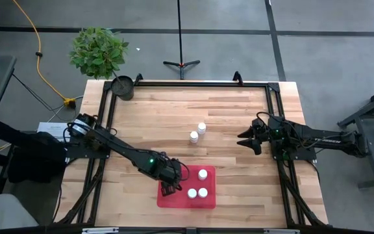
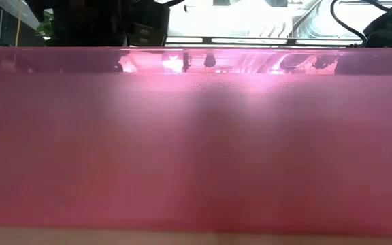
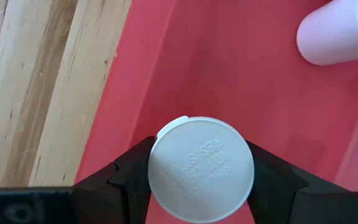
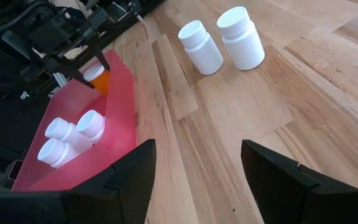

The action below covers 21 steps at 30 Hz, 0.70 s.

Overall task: Pick and place pill bottles into a basket
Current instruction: Put the orange pill bottle into the red bin

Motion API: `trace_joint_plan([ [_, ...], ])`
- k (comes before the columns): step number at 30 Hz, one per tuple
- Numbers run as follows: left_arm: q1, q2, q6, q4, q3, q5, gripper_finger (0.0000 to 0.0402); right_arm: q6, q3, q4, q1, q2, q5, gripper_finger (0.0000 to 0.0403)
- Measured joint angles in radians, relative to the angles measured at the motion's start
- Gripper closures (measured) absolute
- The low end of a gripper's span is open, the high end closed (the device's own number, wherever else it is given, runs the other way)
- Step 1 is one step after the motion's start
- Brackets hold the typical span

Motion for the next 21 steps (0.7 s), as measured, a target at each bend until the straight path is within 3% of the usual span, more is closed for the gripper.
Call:
trace_joint_plan([
  [6,0.000,0.000,0.002,-0.002,0.000,0.002,0.0158,0.000,0.000,0.001,0.000,0.000,0.000,0.0176],
  [14,0.000,0.000,0.002,-0.001,0.000,0.007,0.0094,0.000,0.000,0.002,0.000,0.000,0.000,0.0176],
  [21,0.000,0.000,0.008,-0.004,0.015,0.008,0.0092,0.000,0.000,0.002,0.000,0.000,-0.001,0.0176],
])
